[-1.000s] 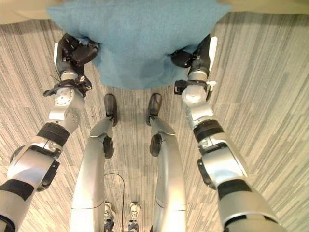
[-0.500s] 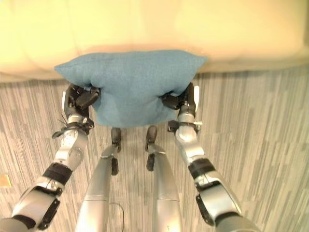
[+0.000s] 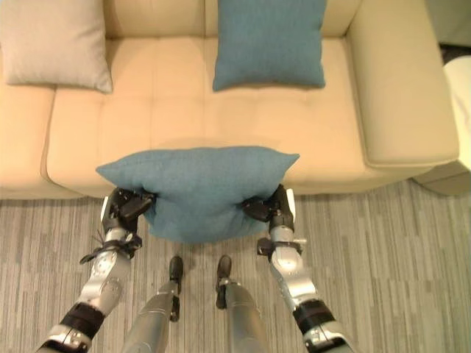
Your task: Pick up all the scattered cushions and arrange them neatly on the sofa.
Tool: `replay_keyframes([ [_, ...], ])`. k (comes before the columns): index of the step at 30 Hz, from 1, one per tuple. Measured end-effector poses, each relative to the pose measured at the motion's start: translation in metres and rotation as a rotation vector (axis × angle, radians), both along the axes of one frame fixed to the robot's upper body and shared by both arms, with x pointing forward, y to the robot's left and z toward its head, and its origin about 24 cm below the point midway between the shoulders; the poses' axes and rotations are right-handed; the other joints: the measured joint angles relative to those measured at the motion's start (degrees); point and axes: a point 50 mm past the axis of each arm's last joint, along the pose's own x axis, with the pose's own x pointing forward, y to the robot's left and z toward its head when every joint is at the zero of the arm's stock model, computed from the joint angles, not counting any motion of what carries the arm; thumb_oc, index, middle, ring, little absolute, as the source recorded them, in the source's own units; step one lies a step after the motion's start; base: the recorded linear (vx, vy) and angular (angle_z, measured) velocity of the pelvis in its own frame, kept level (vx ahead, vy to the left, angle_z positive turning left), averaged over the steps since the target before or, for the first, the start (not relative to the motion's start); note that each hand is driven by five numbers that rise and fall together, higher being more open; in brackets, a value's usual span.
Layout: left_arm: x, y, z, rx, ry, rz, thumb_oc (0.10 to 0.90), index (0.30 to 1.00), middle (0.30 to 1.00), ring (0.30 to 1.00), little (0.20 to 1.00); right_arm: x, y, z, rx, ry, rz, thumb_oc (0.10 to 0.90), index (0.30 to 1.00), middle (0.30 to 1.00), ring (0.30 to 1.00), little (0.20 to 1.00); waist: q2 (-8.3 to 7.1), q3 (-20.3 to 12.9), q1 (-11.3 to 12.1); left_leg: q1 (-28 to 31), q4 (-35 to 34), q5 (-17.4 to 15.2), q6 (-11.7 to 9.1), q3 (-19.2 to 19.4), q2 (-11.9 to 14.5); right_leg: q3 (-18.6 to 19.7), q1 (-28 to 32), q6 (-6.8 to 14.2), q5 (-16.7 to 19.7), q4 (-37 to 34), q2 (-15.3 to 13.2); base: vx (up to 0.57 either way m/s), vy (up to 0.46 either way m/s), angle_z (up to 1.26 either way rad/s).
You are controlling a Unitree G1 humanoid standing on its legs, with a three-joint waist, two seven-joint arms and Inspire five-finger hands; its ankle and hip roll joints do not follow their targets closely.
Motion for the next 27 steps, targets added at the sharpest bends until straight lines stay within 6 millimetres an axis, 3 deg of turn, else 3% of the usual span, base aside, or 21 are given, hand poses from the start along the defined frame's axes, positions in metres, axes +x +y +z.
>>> replay_keyframes([
  [7, -0.018, 0.008, -0.005, 0.060, 0.001, -0.015, 0.400, 0.300, 0.300, 0.300, 0.300, -0.010, -0.005, -0.002, -0.026, 0.015, 0.040, 0.400, 0.300, 0.300, 0.300, 0.300, 1.11, -2.49, 1.23, 9.89, -5.94, 1.14, -0.71, -0.86, 0.93, -1.33, 12.84, 0.51, 3.23, -11.08, 2.03, 0.10, -0.024, 0.09],
  [8, -0.024, 0.008, -0.012, 0.056, 0.024, -0.008, 0.400, 0.300, 0.300, 0.300, 0.300, -0.016, -0.005, -0.006, -0.031, 0.028, 0.049, 0.400, 0.300, 0.300, 0.300, 0.300, 1.32, -5.29, 1.46, 9.91, -6.43, 1.14, -0.72, -0.99, 1.00, -1.77, 13.66, 0.70, 3.55, -12.76, 2.29, 0.05, -0.067, 0.16],
  [10, -0.028, 0.008, -0.016, 0.049, 0.039, -0.001, 0.400, 0.300, 0.300, 0.300, 0.300, -0.018, -0.005, -0.008, -0.035, 0.035, 0.058, 0.400, 0.300, 0.300, 0.300, 0.300, 1.36, -6.00, 1.57, 10.88, -7.06, 1.46, -1.20, -1.51, 0.97, -2.07, 15.54, 0.60, 4.17, -14.68, 2.54, 0.02, -0.034, 0.29],
  [12, -0.035, 0.007, -0.023, 0.031, 0.062, -0.002, 0.400, 0.300, 0.300, 0.300, 0.300, -0.025, -0.007, -0.014, -0.037, 0.057, 0.061, 0.400, 0.300, 0.300, 0.300, 0.300, 1.30, -7.27, 1.34, 11.64, -7.23, 1.64, -1.48, -2.79, 0.75, -4.39, 18.35, 0.88, 4.74, -17.52, 2.65, -0.06, 0.000, 0.50],
  [15, -0.042, -0.002, -0.033, 0.005, 0.104, -0.031, 0.400, 0.300, 0.300, 0.300, 0.300, -0.033, -0.017, -0.020, -0.059, 0.091, 0.044, 0.400, 0.300, 0.300, 0.300, 0.300, 1.68, -8.26, 2.81, 9.13, -5.58, 2.73, -2.82, -3.31, 0.12, -8.21, 18.90, 0.82, 4.86, -18.11, 2.32, -0.13, 0.029, 0.57],
  [18, -0.050, -0.002, -0.040, -0.003, 0.138, -0.038, 0.400, 0.300, 0.300, 0.300, 0.300, -0.037, -0.020, -0.023, -0.077, 0.110, 0.050, 0.400, 0.300, 0.300, 0.300, 0.300, 1.73, -8.28, 3.01, 7.89, -4.81, 2.70, -3.11, -0.03, 0.17, -10.08, 18.90, 0.25, 4.80, -18.03, 1.96, -0.06, 0.043, 0.45],
  [19, -0.055, -0.001, -0.046, -0.001, 0.168, -0.043, 0.400, 0.300, 0.300, 0.300, 0.300, -0.041, -0.023, -0.027, -0.082, 0.132, 0.055, 0.400, 0.300, 0.300, 0.300, 0.300, 1.31, -8.09, 2.91, 6.27, -0.55, -1.58, 0.00, 5.65, 1.12, -11.92, 19.01, -1.03, 4.67, -17.53, 0.94, -0.09, 0.055, 0.44],
  [21, -0.056, -0.003, -0.049, 0.000, 0.188, -0.061, 0.400, 0.300, 0.300, 0.300, 0.300, -0.047, -0.024, -0.033, -0.078, 0.155, 0.047, 0.400, 0.300, 0.300, 0.300, 0.300, -0.88, -7.70, 2.55, 4.74, 4.72, -3.89, 0.31, 10.55, 1.22, -13.69, 18.88, -0.93, 4.63, -16.84, -2.06, -0.05, 0.071, 0.65],
  [22, -0.058, -0.006, -0.052, -0.006, 0.206, -0.079, 0.400, 0.300, 0.300, 0.300, 0.300, -0.055, -0.029, -0.038, -0.083, 0.179, 0.037, 0.400, 0.300, 0.300, 0.300, 0.300, -2.09, -7.91, 1.08, 4.57, 7.25, -4.18, -0.27, 13.30, 1.90, -15.02, 18.90, 0.56, 4.14, -16.03, -4.79, 0.02, 0.082, 0.86],
  [24, -0.060, -0.015, -0.055, -0.017, 0.219, -0.119, 0.400, 0.300, 0.300, 0.300, 0.300, -0.066, -0.037, -0.043, -0.092, 0.210, 0.016, 0.400, 0.300, 0.300, 0.300, 0.300, -0.46, -8.86, -0.30, 4.93, 9.17, -4.22, 0.67, 18.40, 5.28, -17.69, 19.32, 2.72, 3.56, -14.81, -5.82, 0.07, 0.162, 0.89],
  [25, -0.062, -0.022, -0.057, -0.031, 0.222, -0.143, 0.400, 0.300, 0.300, 0.300, 0.300, -0.072, -0.045, -0.043, -0.105, 0.223, -0.004, 0.400, 0.300, 0.300, 0.300, 0.300, 2.01, -10.10, -0.61, 6.14, 5.93, -3.61, 0.40, 18.31, 6.03, -18.51, 18.50, 4.27, 2.68, -12.76, -5.08, 0.07, 0.190, 0.73],
  [27, -0.061, -0.022, -0.056, -0.019, 0.218, -0.165, 0.400, 0.300, 0.300, 0.300, 0.300, -0.072, -0.042, -0.045, -0.079, 0.232, -0.019, 0.400, 0.300, 0.300, 0.300, 0.300, 1.19, -10.33, -0.68, 8.10, 1.41, -2.98, 0.89, 18.29, 4.26, -19.19, 18.20, 5.29, 2.95, -11.84, -6.80, 0.06, 0.172, 0.49],
])
